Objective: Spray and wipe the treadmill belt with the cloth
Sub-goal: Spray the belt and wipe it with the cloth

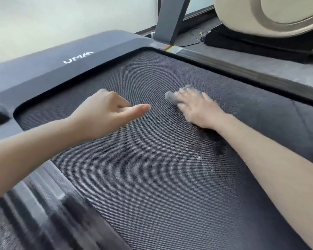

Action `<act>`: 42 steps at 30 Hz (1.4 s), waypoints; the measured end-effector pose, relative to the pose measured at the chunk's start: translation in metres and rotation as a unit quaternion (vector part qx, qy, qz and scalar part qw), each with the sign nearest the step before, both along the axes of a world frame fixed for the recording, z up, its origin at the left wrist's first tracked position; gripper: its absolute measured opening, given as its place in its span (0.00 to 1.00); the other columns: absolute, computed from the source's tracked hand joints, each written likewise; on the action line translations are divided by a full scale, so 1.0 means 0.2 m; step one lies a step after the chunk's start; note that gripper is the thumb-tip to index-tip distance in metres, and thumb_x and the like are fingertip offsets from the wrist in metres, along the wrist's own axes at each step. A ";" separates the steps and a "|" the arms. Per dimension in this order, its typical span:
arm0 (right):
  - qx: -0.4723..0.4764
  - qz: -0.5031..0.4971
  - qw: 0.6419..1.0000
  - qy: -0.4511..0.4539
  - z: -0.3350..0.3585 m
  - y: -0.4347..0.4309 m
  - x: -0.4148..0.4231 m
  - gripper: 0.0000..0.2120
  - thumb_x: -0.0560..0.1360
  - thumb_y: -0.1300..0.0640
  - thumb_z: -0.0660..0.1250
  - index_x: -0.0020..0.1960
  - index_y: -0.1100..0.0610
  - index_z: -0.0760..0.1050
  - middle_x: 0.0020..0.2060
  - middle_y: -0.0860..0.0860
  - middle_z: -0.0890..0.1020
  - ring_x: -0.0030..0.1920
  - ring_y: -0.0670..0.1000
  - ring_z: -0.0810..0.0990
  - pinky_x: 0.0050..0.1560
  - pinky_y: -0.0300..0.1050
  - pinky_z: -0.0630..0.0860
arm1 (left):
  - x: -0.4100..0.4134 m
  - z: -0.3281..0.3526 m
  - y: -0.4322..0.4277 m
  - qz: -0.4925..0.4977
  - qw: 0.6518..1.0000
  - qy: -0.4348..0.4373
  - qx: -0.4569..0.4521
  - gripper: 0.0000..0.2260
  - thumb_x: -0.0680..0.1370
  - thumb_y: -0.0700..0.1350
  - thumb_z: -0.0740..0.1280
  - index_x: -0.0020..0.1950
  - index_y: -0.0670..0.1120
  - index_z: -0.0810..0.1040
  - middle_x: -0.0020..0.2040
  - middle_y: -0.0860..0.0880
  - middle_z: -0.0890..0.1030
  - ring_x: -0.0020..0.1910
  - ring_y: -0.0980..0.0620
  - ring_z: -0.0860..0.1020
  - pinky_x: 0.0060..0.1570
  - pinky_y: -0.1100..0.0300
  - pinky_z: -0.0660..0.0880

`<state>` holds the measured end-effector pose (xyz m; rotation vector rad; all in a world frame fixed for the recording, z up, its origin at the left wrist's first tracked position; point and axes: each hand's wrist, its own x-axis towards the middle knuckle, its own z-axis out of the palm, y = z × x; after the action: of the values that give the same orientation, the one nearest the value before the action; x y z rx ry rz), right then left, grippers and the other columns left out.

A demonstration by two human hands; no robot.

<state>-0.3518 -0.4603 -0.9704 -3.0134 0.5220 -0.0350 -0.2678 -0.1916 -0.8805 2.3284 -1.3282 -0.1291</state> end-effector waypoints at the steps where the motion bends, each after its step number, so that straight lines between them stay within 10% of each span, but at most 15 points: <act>1: -0.002 -0.047 0.999 0.004 0.00 -0.09 0.04 0.28 0.79 0.43 0.40 0.78 0.48 0.45 0.78 0.47 0.46 0.77 0.50 0.42 0.75 0.58 0.42 | 0.00 0.00 0.01 0.000 1.000 0.001 -0.001 0.39 0.70 0.74 0.55 0.28 0.35 0.64 0.23 0.47 0.67 0.23 0.52 0.63 0.33 0.42 0.72; 6: 0.027 -0.139 0.989 0.031 0.03 -0.05 0.11 0.26 0.82 0.46 0.40 0.78 0.49 0.43 0.78 0.47 0.43 0.77 0.49 0.40 0.75 0.57 0.39 | -0.01 0.03 0.05 0.002 1.000 0.007 -0.012 0.39 0.69 0.74 0.55 0.28 0.36 0.64 0.23 0.44 0.67 0.23 0.52 0.64 0.33 0.41 0.73; 18: 0.058 0.286 0.956 0.018 0.04 0.87 -0.53 0.27 0.80 0.41 0.42 0.78 0.45 0.46 0.77 0.41 0.46 0.75 0.40 0.36 0.74 0.48 0.34 | -0.03 0.11 0.13 0.002 1.000 -0.003 -0.018 0.39 0.70 0.74 0.54 0.27 0.35 0.65 0.21 0.45 0.67 0.21 0.54 0.62 0.32 0.41 0.73; 33: 0.043 -0.125 0.990 0.044 0.05 0.10 0.12 0.26 0.82 0.46 0.40 0.78 0.51 0.42 0.78 0.47 0.42 0.77 0.48 0.40 0.75 0.55 0.38 | 0.04 0.09 0.11 -0.027 1.000 0.007 -0.014 0.38 0.70 0.73 0.55 0.27 0.36 0.67 0.22 0.43 0.71 0.21 0.54 0.65 0.34 0.42 0.75; 42: 0.070 0.196 0.978 0.000 0.05 0.77 -0.45 0.28 0.78 0.40 0.39 0.77 0.44 0.44 0.76 0.38 0.44 0.74 0.38 0.35 0.73 0.45 0.31 | 0.06 0.05 0.06 -0.038 0.999 -0.012 -0.023 0.39 0.69 0.74 0.54 0.28 0.35 0.69 0.25 0.40 0.73 0.21 0.55 0.66 0.33 0.44 0.73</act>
<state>-0.4412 -0.3064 -0.9609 -2.9160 -0.0753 0.0266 -0.2566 -0.1788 -0.8709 2.2483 -1.4162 -0.0942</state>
